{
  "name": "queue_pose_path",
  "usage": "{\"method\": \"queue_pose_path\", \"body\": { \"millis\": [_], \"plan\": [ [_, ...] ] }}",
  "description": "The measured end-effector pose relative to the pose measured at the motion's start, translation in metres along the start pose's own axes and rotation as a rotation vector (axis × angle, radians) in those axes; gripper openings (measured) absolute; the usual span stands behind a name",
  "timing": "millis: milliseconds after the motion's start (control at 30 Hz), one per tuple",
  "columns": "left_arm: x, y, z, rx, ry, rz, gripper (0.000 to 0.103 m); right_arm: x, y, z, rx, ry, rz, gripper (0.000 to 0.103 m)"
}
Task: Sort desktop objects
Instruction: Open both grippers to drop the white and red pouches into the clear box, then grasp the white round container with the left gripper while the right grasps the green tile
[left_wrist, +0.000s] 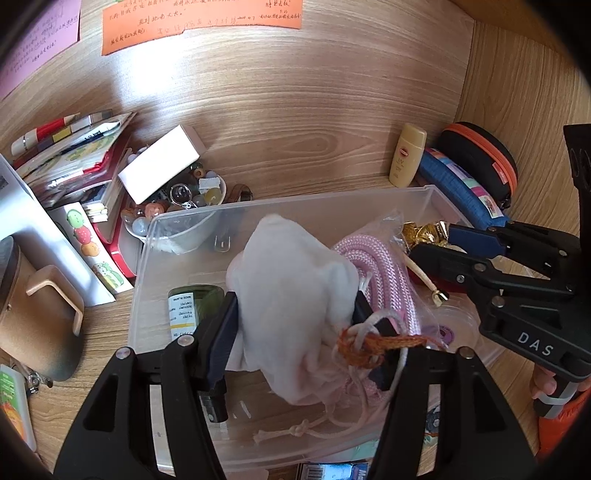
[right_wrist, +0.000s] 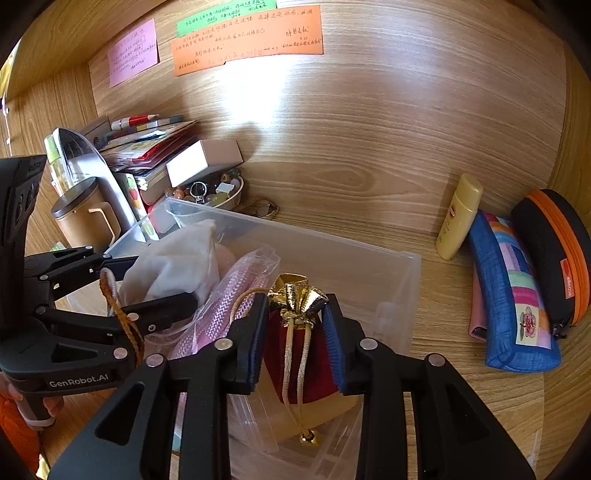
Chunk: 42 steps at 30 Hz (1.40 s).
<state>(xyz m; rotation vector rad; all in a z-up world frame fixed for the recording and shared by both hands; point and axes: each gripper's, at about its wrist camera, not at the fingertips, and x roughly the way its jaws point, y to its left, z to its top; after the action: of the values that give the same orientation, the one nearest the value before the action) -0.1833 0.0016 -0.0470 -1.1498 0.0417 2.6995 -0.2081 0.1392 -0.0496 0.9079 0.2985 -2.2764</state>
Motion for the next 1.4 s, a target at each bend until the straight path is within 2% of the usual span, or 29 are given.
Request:
{"method": "queue_pose_path", "body": {
  "millis": [100, 333, 467, 533, 700, 800, 933, 1267, 1400],
  "plan": [
    [-0.006, 0.000, 0.000, 0.004, -0.018, 0.012, 0.069, -0.002, 0.001, 0.000, 0.001, 0.005, -0.001, 0.035],
    [-0.013, 0.001, 0.000, 0.007, -0.019, 0.017, 0.072, -0.013, 0.006, -0.002, 0.004, 0.000, 0.009, 0.037],
    [-0.019, -0.002, -0.001, 0.020, -0.020, 0.013, 0.075, -0.023, 0.007, -0.002, 0.008, -0.018, 0.002, 0.049],
    [-0.024, -0.003, -0.002, 0.026, -0.025, 0.017, 0.080, -0.029, 0.008, -0.002, 0.010, -0.030, 0.003, 0.050],
    [-0.036, -0.009, -0.007, 0.040, -0.036, 0.031, 0.083, -0.043, 0.011, -0.004, 0.014, -0.052, 0.008, 0.051],
    [-0.043, -0.011, -0.012, 0.038, -0.040, 0.037, 0.089, -0.051, 0.014, -0.009, 0.015, -0.058, 0.006, 0.052],
    [-0.053, -0.012, -0.020, 0.039, -0.044, 0.051, 0.090, -0.062, 0.017, -0.016, 0.010, -0.071, -0.007, 0.062],
    [-0.074, -0.012, -0.040, 0.039, -0.047, 0.075, 0.091, -0.086, 0.028, -0.029, 0.003, -0.100, -0.016, 0.064],
    [-0.086, -0.008, -0.050, 0.028, -0.059, 0.086, 0.095, -0.092, 0.032, -0.036, 0.013, -0.102, -0.021, 0.071]
  ]
}}
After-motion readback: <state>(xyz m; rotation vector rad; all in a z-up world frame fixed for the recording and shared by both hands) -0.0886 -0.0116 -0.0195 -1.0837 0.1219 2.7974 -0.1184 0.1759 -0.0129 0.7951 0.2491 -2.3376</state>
